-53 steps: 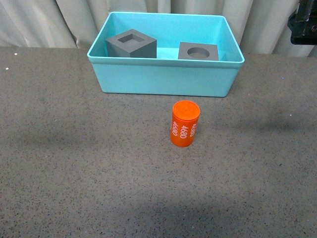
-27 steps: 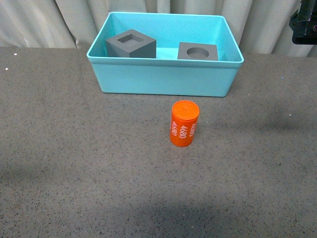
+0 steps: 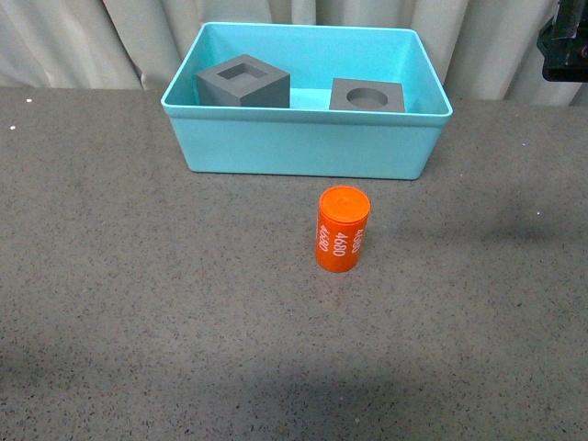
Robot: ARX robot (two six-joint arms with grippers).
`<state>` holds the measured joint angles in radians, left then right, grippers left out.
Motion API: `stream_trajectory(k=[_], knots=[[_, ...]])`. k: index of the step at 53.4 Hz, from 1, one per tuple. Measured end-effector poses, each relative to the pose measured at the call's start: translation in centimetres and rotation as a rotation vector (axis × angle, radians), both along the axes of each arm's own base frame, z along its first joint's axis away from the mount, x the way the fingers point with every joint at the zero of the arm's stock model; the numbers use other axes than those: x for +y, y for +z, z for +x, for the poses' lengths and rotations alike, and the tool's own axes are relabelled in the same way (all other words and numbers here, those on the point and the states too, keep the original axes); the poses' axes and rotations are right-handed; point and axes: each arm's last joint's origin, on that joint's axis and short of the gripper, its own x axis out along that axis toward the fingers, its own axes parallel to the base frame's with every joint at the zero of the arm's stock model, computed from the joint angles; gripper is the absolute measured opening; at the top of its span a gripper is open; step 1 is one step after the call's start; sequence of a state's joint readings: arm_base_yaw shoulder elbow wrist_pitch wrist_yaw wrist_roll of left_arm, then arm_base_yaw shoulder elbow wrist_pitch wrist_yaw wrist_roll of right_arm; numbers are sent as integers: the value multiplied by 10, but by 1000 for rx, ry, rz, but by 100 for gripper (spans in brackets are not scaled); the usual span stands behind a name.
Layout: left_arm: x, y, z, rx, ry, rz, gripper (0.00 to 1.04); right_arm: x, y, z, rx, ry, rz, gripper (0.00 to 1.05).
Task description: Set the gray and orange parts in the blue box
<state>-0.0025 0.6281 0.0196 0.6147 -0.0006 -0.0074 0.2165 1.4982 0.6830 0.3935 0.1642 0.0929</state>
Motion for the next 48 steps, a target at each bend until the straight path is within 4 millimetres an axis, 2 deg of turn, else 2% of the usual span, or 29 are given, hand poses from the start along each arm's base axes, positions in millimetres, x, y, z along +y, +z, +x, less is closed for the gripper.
stream_trajectory(k=[48], knots=[[0, 5, -27, -17, 0, 0, 4, 0, 0, 0, 0, 0, 0, 95]])
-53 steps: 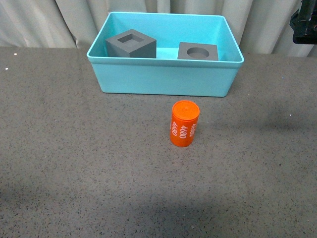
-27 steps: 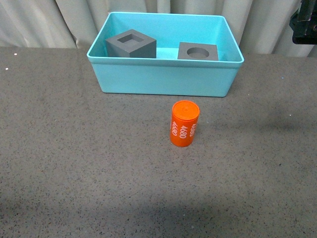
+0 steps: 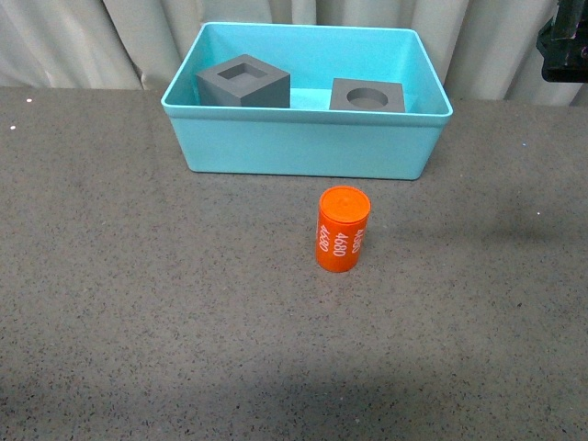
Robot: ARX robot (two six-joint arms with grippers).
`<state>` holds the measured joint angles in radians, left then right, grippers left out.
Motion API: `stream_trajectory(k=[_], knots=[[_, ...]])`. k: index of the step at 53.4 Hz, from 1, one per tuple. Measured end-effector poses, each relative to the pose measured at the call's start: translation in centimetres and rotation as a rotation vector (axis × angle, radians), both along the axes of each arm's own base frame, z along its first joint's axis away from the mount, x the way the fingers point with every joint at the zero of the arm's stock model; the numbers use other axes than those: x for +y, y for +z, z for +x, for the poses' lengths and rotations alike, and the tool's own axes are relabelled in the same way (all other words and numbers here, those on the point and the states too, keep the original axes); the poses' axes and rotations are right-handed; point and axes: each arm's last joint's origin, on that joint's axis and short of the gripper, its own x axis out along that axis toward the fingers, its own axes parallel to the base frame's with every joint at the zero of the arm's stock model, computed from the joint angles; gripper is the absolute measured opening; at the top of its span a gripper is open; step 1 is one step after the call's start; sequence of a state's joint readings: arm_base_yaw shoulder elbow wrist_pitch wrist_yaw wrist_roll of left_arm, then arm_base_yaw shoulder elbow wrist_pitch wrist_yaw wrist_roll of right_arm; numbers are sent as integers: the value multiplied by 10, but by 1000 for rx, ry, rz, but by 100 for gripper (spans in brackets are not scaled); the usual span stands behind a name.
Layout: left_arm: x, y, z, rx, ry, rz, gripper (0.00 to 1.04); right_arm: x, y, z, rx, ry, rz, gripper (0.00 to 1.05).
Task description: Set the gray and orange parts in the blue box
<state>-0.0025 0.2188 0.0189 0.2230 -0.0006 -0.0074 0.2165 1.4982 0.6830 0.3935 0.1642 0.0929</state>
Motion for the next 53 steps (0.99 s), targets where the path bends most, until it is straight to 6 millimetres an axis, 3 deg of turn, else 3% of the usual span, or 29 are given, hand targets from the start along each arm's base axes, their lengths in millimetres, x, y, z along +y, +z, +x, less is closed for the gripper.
stream_trajectory(k=[25, 38, 48, 53], knots=[[0, -3, -14, 7, 0, 0, 4, 0, 0, 0, -1, 0, 0, 95], [0, -3, -14, 6, -1, 0, 53, 0, 0, 0, 0, 0, 0, 95], [0, -3, -14, 6, -1, 0, 82, 0, 0, 0, 0, 0, 0, 95], [0, -3, -14, 6, 0, 0, 98, 2, 0, 4, -129, 61, -94, 95]])
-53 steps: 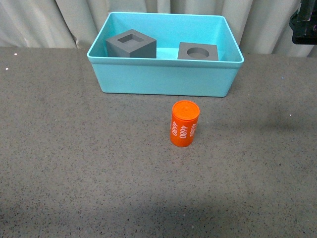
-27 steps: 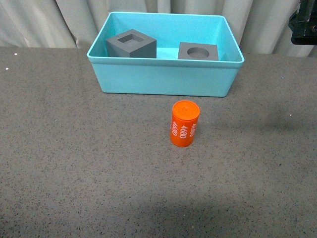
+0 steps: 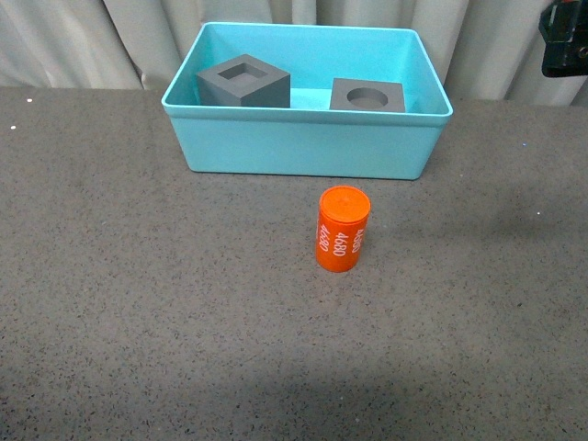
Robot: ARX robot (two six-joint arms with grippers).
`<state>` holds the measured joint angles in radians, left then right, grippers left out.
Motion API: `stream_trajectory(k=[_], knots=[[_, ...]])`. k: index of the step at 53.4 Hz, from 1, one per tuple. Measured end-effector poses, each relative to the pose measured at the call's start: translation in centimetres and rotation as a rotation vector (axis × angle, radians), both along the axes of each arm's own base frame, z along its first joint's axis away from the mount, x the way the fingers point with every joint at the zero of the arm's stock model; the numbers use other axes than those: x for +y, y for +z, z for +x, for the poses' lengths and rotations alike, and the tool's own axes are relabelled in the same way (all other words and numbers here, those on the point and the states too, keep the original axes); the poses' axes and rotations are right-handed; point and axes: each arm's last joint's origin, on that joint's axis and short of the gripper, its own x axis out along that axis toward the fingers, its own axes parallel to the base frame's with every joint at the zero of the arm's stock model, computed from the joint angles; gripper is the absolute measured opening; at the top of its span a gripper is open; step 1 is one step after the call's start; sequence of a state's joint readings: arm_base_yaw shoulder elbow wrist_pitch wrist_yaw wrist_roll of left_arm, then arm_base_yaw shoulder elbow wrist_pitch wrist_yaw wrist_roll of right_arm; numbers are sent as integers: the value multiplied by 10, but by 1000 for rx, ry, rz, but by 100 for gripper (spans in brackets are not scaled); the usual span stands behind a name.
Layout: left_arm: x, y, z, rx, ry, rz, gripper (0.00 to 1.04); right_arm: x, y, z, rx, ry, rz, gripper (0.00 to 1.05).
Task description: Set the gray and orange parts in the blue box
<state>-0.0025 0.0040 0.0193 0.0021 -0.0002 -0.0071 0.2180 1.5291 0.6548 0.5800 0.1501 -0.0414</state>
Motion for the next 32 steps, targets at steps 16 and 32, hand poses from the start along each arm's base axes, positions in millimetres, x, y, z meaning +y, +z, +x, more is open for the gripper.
stream_trajectory(k=[16, 32], knots=[[0, 0, 0, 0, 0, 2, 98, 42, -10, 43, 283, 566, -176, 95], [0, 0, 0, 0, 0, 2, 98, 76, -25, 53, 498, 770, -262, 95]])
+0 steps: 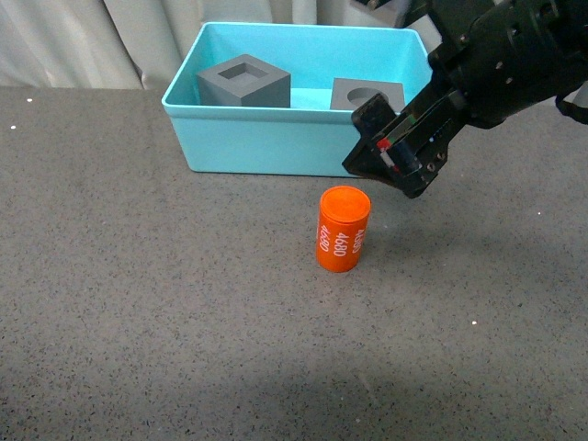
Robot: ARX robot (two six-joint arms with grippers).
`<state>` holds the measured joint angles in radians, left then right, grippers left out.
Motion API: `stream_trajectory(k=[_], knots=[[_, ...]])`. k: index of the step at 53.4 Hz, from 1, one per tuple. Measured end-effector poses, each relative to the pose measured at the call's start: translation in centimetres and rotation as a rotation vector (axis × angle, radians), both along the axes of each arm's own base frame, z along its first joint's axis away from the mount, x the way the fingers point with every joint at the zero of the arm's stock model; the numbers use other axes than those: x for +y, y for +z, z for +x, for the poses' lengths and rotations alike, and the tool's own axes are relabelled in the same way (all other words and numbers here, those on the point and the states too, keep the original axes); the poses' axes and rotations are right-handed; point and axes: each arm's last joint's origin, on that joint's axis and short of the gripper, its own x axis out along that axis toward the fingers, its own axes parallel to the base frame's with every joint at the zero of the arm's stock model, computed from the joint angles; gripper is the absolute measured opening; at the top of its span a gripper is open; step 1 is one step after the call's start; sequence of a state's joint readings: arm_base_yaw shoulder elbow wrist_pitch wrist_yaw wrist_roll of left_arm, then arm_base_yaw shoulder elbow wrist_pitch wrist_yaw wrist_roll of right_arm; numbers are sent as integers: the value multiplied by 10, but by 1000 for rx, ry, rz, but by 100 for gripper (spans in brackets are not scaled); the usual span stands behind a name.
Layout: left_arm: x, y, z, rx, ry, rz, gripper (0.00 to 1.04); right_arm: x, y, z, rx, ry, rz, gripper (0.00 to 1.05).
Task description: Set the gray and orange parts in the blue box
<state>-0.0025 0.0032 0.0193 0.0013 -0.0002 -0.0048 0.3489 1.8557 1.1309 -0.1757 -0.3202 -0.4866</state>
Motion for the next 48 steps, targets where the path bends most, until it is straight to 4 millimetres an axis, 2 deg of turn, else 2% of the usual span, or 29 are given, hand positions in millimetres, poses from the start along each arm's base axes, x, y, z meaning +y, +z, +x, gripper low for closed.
stream_trajectory(k=[13, 31, 44, 48], knots=[[0, 0, 0, 0, 0, 0, 98, 27, -23, -2, 95, 79, -76, 95], [0, 0, 0, 0, 0, 0, 98, 40, -44, 5, 161, 83, -128, 95], [0, 0, 0, 1, 0, 0, 98, 46, -58, 11, 195, 44, -200, 49], [0, 0, 0, 1, 0, 0, 98, 46, -58, 12, 195, 31, -200, 45]])
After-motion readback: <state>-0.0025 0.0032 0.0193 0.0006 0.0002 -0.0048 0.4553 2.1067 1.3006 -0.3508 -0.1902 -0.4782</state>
